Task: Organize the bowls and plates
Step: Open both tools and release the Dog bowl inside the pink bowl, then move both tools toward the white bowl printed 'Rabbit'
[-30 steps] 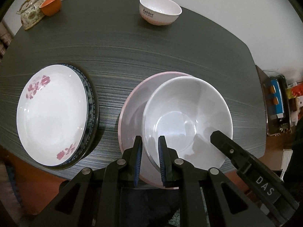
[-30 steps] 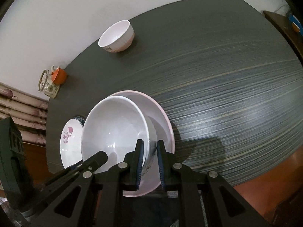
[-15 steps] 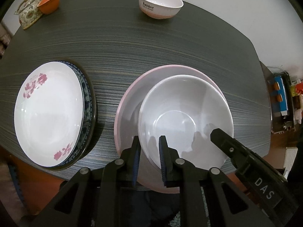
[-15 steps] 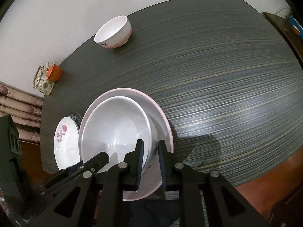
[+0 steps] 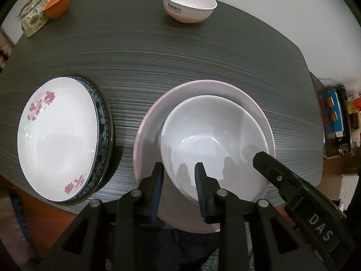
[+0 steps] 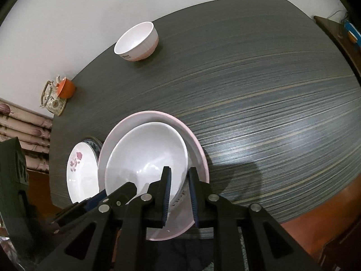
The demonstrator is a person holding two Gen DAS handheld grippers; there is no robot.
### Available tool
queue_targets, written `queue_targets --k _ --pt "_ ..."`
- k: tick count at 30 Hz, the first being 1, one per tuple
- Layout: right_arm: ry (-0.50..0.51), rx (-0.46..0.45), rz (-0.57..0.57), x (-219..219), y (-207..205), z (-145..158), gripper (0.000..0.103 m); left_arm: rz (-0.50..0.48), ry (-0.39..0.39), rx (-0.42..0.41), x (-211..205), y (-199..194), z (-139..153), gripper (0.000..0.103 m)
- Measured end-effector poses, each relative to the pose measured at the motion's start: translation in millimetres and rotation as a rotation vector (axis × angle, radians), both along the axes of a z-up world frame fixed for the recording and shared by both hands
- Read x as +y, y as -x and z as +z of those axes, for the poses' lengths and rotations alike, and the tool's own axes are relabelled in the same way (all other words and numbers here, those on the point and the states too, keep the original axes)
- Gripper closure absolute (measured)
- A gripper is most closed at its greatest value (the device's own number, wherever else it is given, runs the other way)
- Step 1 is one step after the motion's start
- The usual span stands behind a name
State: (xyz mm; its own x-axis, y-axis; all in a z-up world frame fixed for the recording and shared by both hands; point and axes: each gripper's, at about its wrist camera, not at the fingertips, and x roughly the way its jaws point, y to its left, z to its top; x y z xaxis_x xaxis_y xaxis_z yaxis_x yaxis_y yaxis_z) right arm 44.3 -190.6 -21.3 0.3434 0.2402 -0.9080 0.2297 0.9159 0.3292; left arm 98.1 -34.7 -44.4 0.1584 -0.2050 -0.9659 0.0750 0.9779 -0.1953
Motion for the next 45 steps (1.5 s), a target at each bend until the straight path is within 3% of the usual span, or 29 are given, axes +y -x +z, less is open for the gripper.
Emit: queue_targets --k 13,18,25,37,45 --pt "-0.014 0.008 0.0 -3.8 4.3 3.7 0.085 -0.005 -0.003 -0.012 1.9 -1.2 4.9 0.072" --pt "-0.014 -0.001 -0.001 -2.3 5.7 6.3 0.079 -0.008 -0.002 -0.02 -0.4 -1.3 7.2 0.071" --pt "-0.006 -0.031 -0.003 -2.0 6.3 14.8 0.074 -0.018 0.0 -0.054 3.0 -1.3 14.1 0.068" --pt "0.014 -0.12 0.015 -11.0 -1.6 36.2 0.074 -0.042 -0.035 -0.171 2.0 0.5 37.8 0.064" --pt "0.0 -0.137 0.044 -17.1 -17.4 43.1 0.074 -0.013 -0.059 -0.185 13.6 -13.0 43.0 0.061"
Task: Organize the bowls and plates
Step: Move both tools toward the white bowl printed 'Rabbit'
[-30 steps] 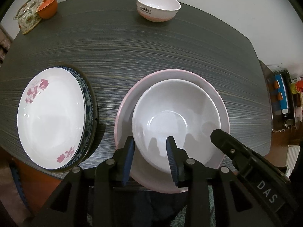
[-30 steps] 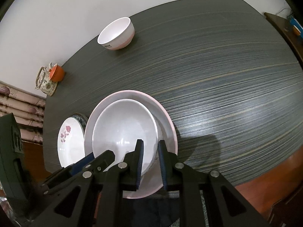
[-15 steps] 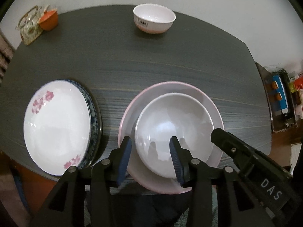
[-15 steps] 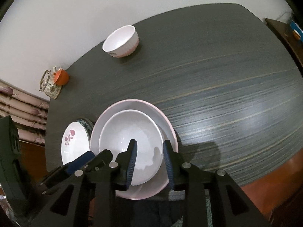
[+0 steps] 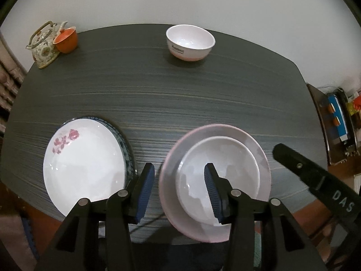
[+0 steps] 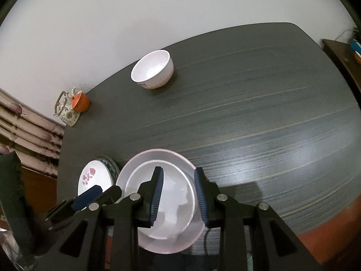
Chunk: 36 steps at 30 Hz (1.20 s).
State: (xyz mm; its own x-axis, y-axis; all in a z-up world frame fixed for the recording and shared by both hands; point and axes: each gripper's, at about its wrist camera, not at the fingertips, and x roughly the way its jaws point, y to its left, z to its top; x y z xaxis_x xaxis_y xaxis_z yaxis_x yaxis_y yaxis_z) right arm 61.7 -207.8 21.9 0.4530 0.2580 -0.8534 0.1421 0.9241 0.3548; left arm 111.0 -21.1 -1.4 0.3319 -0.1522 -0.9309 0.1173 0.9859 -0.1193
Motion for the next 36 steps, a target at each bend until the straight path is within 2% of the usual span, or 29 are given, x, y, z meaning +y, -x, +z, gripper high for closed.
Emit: queue_targets --k 11,24,36 --pt "-0.038 -0.02 0.038 -15.0 -29.9 10.4 0.074 0.079 0.005 -0.014 32.1 -32.1 3.2 0.059" --pt "-0.097 -0.023 0.049 -25.9 -69.0 3.0 0.074 0.129 0.089 0.007 51.9 -77.0 -8.8 0.057" --pt "-0.107 0.003 0.041 -24.4 -139.7 -9.7 0.074 0.148 0.154 0.035 50.3 -140.3 -21.1 0.048"
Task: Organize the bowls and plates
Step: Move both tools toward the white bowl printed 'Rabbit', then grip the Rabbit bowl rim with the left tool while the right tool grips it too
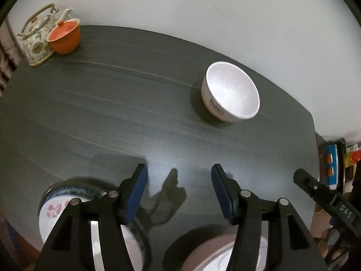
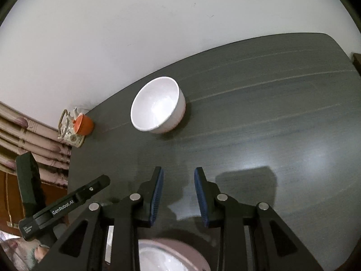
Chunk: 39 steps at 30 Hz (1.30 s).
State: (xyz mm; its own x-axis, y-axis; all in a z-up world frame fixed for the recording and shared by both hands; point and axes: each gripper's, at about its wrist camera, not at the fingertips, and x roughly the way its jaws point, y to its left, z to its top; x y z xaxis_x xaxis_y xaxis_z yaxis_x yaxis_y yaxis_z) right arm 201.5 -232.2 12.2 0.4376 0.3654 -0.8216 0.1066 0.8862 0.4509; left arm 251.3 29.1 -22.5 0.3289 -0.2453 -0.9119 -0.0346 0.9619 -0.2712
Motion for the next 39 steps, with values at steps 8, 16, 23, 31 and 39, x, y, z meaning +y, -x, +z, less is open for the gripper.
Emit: queue_targets --k 8,16,23,31,39 --pt "0.023 0.024 -0.021 9.6 -58.7 -18.6 0.074 0.043 0.059 -0.014 -4.1 -61.8 -5.9 0.047" --pt "0.04 0.057 -0.041 20.0 -100.6 -41.2 0.074 0.069 0.048 0.028 -14.0 -106.6 -32.5 0.047" --pt "0.045 0.082 -0.043 26.5 -111.7 -59.0 0.074 0.047 0.022 0.056 -31.3 -121.4 -54.8 0.047" --pt "0.022 0.074 -0.051 28.9 -112.2 -64.7 0.086 -0.005 0.034 0.046 -38.1 -120.0 -65.1 0.077" --pt "0.01 0.068 -0.053 28.9 -86.0 -48.5 0.087 -0.027 0.021 0.031 -38.3 -91.3 -47.5 0.087"
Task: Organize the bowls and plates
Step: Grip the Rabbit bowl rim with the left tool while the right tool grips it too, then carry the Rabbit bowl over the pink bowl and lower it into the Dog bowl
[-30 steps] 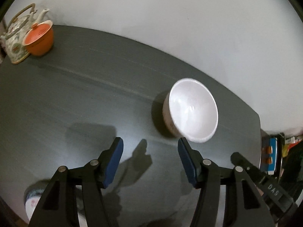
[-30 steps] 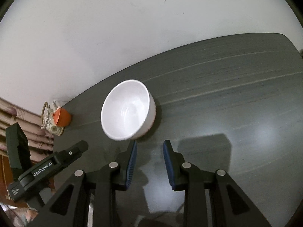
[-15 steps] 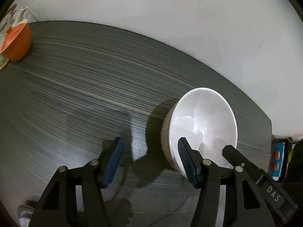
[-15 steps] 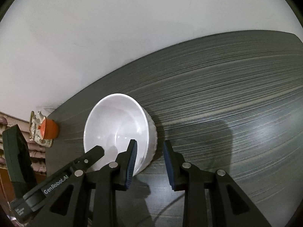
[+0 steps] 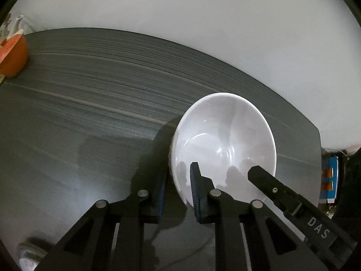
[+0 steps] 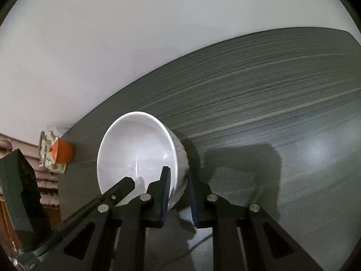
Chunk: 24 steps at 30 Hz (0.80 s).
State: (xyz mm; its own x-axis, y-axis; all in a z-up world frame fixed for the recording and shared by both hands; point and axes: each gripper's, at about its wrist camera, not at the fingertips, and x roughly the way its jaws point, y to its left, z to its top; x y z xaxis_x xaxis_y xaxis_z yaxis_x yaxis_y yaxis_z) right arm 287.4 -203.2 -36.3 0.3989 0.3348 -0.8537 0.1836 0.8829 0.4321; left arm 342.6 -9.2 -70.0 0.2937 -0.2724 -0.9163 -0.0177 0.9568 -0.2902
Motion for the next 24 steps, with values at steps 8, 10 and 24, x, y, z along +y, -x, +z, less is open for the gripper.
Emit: queue_targets --k 8,10,24 --pt "0.006 -0.084 0.023 6.6 44.4 54.1 0.087 -0.006 -0.032 -0.091 3.6 50.7 58.9 0.087" --pt "-0.005 -0.104 0.024 6.3 58.4 70.0 0.087 -0.007 -0.04 -0.11 5.9 61.5 72.9 0.087" --pt "-0.016 -0.178 0.024 9.5 153.5 114.7 0.087 -0.044 -0.085 -0.17 6.3 155.1 126.7 0.086"
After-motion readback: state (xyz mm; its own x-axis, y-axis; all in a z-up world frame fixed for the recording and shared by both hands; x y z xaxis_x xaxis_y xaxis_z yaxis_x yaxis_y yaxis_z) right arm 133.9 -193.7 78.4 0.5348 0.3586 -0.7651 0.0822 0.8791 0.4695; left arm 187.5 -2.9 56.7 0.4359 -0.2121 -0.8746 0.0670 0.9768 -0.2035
